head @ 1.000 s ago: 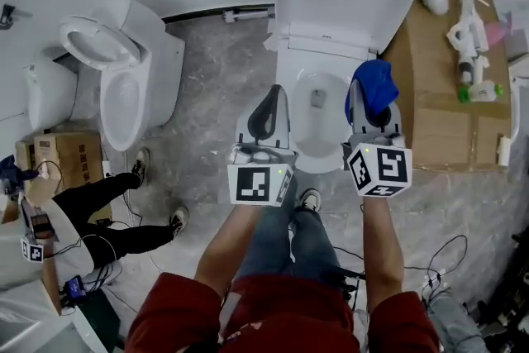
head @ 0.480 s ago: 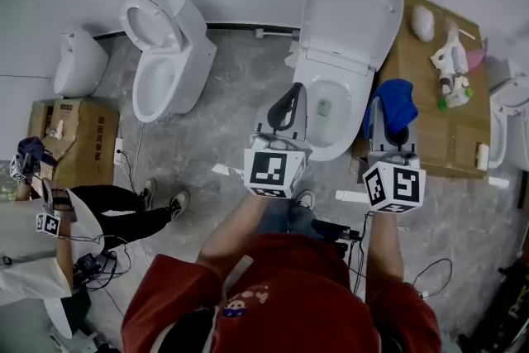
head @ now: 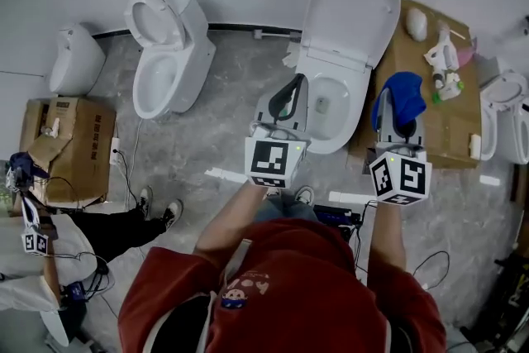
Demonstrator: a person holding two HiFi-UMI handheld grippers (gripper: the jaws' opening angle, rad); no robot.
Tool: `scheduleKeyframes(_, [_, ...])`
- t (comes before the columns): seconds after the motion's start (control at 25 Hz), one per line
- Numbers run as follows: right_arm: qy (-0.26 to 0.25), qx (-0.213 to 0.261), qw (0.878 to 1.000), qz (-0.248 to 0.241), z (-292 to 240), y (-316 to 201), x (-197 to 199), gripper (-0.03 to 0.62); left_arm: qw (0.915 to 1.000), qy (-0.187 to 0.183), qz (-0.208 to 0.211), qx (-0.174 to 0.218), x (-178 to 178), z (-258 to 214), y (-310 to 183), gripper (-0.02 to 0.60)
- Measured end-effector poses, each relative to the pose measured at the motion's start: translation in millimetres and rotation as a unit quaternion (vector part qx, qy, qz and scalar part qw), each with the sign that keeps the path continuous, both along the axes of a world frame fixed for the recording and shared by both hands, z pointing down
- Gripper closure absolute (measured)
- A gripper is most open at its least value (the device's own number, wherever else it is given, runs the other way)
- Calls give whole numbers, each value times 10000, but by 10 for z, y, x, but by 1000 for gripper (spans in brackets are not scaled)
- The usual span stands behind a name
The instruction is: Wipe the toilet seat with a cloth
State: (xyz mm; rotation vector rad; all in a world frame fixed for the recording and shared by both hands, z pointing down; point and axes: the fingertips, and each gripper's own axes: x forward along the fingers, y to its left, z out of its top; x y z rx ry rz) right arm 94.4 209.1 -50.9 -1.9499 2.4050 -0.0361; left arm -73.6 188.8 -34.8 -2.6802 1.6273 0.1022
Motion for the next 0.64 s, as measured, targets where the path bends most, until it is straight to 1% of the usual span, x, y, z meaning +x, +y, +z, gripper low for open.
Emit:
scheduleKeyframes(0.16, [67,0,10000,21,-27,32,-92,539,10000,21,-31,-10,-122,-40,-6,566])
scheduleKeyframes(0.4, [131,-2,9999,52,0,47,-138,539,10000,-65,14,43,-132,-62,1,565])
scheduleKeyframes(0.64, [102,-6,9999,76,-25,-24,-162,539,10000,-44,12,29,-172,-94,-76,565])
